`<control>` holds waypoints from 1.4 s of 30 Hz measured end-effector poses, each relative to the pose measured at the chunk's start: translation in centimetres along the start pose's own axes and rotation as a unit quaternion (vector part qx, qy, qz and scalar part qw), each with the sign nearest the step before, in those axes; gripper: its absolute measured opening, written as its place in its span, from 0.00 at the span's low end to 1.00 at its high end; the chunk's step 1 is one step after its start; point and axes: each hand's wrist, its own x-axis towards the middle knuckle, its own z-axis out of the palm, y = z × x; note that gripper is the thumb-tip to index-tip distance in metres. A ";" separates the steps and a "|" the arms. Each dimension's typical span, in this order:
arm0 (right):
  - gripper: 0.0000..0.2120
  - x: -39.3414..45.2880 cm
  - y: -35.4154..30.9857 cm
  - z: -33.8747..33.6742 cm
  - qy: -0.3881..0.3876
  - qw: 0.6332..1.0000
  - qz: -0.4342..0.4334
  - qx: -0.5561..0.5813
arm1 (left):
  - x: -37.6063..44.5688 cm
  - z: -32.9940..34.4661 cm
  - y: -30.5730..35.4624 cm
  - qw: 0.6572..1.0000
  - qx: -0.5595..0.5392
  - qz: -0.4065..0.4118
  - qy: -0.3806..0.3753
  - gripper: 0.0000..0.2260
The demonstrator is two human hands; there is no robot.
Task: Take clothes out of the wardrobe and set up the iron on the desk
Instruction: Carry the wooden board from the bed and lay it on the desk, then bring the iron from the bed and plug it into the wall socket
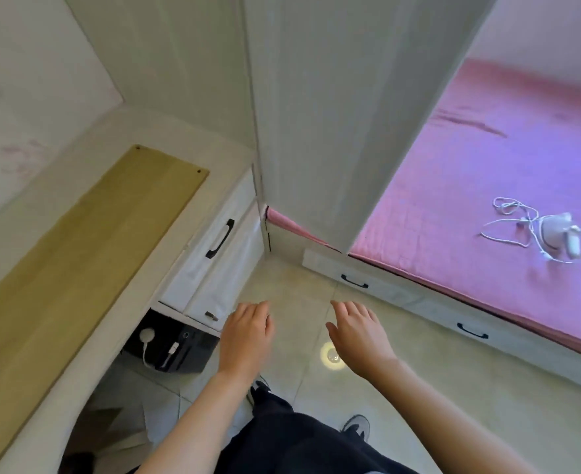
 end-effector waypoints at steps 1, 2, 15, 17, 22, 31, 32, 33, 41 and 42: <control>0.22 -1.0 1.5 0.0 0.005 1.000 0.012 0.007 | 0.0 0.5 1.6 1.000 -0.002 0.013 -0.006 0.11; 0.23 -2.1 3.1 0.0 0.009 1.000 0.024 0.013 | 0.0 1.1 3.4 1.000 -0.003 0.027 -0.011 0.11; 0.28 -14.4 23.2 0.0 0.063 0.981 0.167 0.079 | -1.4 11.0 27.6 0.973 -0.005 0.218 -0.074 0.21; 0.28 -15.8 25.7 -0.1 0.064 0.977 0.188 0.082 | -1.5 12.2 30.4 0.965 0.001 0.248 -0.088 0.22; 0.29 -17.9 30.7 -0.1 0.077 0.963 0.241 0.097 | -0.6 14.7 35.7 0.945 0.008 0.307 -0.114 0.22; 0.28 -17.6 39.5 -1.7 0.079 0.940 0.310 0.120 | 4.8 18.9 43.5 0.925 0.020 0.359 -0.123 0.21; 0.28 -17.1 40.6 -2.0 0.078 0.939 0.313 0.121 | 5.8 19.4 44.3 0.925 0.021 0.359 -0.125 0.21; 0.28 -16.5 41.8 -2.4 0.077 0.938 0.316 0.121 | 6.9 19.9 45.1 0.924 0.023 0.359 -0.127 0.21; 0.27 -9.6 51.7 -6.3 0.058 0.938 0.324 0.109 | 17.3 24.4 51.5 0.924 0.039 0.340 -0.170 0.19; 0.26 -8.7 52.9 -6.7 0.052 0.938 0.325 0.107 | 18.6 24.9 52.3 0.923 0.037 0.341 -0.173 0.19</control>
